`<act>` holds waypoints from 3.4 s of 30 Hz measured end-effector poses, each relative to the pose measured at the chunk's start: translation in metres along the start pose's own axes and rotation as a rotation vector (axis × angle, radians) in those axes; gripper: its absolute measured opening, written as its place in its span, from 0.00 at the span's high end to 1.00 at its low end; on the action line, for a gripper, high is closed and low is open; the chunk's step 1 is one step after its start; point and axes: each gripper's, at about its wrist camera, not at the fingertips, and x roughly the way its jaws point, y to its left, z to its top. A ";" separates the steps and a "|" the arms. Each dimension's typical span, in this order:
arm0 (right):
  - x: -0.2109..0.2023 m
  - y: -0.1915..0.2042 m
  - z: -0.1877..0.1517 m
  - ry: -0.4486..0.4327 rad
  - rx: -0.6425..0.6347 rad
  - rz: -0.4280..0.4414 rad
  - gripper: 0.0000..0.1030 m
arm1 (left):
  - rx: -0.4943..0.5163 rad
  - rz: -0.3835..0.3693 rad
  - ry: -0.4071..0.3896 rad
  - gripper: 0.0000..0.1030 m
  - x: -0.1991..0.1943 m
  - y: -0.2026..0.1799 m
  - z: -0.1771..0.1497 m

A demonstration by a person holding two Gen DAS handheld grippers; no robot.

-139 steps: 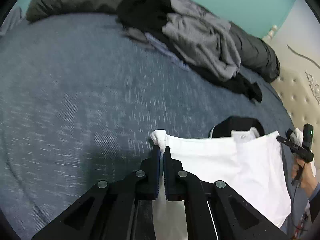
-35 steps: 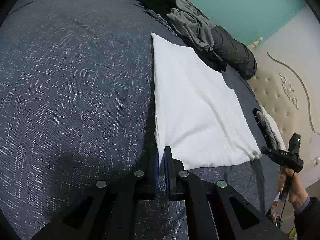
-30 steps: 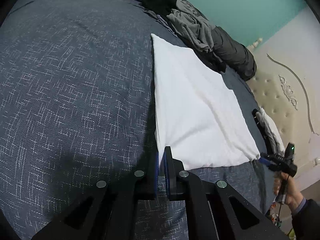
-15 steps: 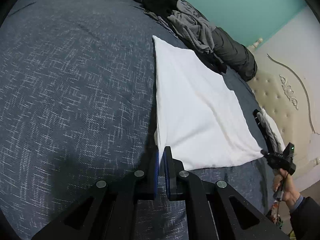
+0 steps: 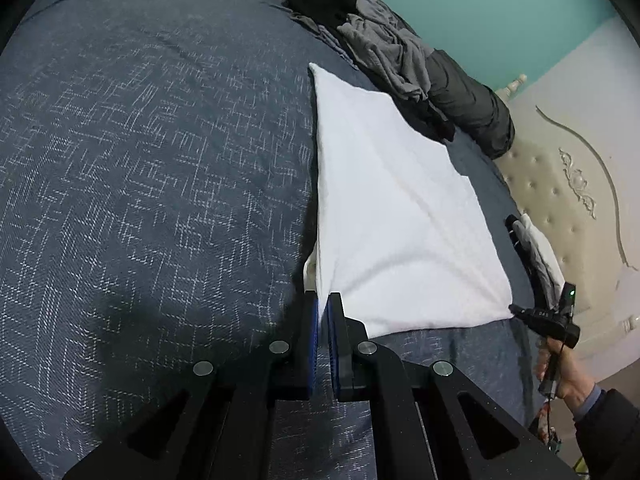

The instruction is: Fold clothes

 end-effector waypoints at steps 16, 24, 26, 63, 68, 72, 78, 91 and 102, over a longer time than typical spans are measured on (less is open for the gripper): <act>-0.002 0.103 0.064 -0.096 -0.201 0.139 0.61 | -0.040 0.012 0.031 0.94 0.010 0.007 -0.002; 0.013 0.092 0.125 -0.089 -0.145 0.106 0.59 | -0.060 0.047 0.011 0.93 0.009 0.011 0.011; 0.020 0.092 0.144 -0.098 -0.142 0.097 0.59 | -0.064 0.064 -0.001 0.93 0.010 0.011 0.014; 0.095 0.127 0.252 -0.254 -0.346 -0.023 0.97 | 0.000 0.177 -0.078 0.60 0.032 0.005 0.038; 0.100 0.130 0.254 -0.251 -0.345 -0.112 0.97 | 0.001 0.175 -0.075 0.60 0.033 0.006 0.038; 0.113 0.126 0.251 -0.210 -0.336 -0.174 0.97 | 0.005 0.176 -0.075 0.60 0.032 0.005 0.036; 0.127 0.129 0.248 -0.156 -0.322 -0.201 0.96 | 0.002 0.174 -0.072 0.60 0.031 0.004 0.036; 0.019 0.166 0.144 -0.101 -0.371 0.174 0.72 | -0.001 0.130 -0.056 0.60 0.023 -0.006 0.033; 0.009 0.218 -0.012 0.125 -0.433 0.352 0.96 | 0.068 0.064 0.028 0.63 0.020 -0.020 0.008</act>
